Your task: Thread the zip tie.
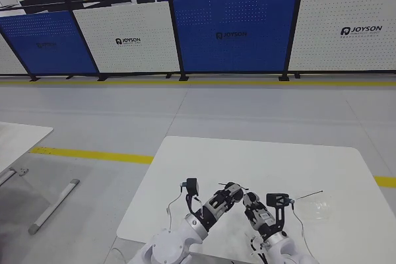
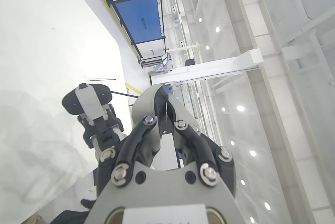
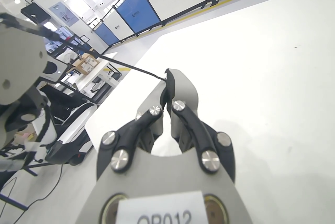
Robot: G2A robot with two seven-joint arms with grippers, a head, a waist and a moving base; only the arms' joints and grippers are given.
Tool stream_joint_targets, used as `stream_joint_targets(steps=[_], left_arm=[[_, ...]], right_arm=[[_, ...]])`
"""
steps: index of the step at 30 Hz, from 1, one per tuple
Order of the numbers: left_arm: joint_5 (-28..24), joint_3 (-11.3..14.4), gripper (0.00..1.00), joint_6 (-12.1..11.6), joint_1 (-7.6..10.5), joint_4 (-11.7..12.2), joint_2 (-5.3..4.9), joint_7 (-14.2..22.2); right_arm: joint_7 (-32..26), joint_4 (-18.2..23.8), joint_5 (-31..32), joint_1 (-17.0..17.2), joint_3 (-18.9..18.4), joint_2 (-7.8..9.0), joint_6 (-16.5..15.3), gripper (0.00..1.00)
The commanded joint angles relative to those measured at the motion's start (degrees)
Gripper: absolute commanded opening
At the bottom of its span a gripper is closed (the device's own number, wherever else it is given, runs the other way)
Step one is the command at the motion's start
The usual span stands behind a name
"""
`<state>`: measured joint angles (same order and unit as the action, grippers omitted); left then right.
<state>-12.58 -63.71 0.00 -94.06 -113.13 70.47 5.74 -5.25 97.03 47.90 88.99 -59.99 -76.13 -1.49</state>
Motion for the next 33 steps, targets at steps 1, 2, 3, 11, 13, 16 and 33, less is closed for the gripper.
stream_joint_targets(steps=[1, 2, 3, 11, 13, 16, 33], left_arm=[[0.1, 0.0, 0.00, -0.2, -0.15, -0.1, -0.03, 0.1], [0.1, -0.1, 0.00, -0.3, -0.26, -0.1, -0.05, 0.1], [0.1, -0.1, 0.00, -0.3, -0.32, -0.2, -0.07, 0.1], [-4.1, -1.0, 0.00, 2.7, 1.09, 1.2, 0.26, -2.8], [-5.7, -1.5, 0.00, 3.5, 1.56, 1.7, 0.29, -2.5], [-6.8, -2.4, 0.00, 4.1, 1.90, 2.3, 0.26, -2.6], [-6.2, -2.8, 0.00, 7.7, 3.27, 5.7, 0.47, -6.4]], right_arm=[[0.0, -0.1, -0.2, -0.1, 0.0, -0.03, 0.1, 0.00], [0.1, -0.2, -0.6, -0.1, 0.0, -0.07, -0.1, 0.00], [0.1, -0.3, -0.8, -0.2, 0.0, -0.09, -0.2, 0.00], [2.1, 1.2, -5.5, 1.8, -3.0, 0.35, -5.5, 1.00], [3.3, 2.0, -7.2, 3.8, -5.5, 0.85, -9.2, 1.00], [6.9, 3.8, -8.8, 7.4, -9.3, 1.46, -12.0, 1.00], [11.5, 6.6, -14.6, 13.4, -14.6, 2.43, -16.9, 1.00]])
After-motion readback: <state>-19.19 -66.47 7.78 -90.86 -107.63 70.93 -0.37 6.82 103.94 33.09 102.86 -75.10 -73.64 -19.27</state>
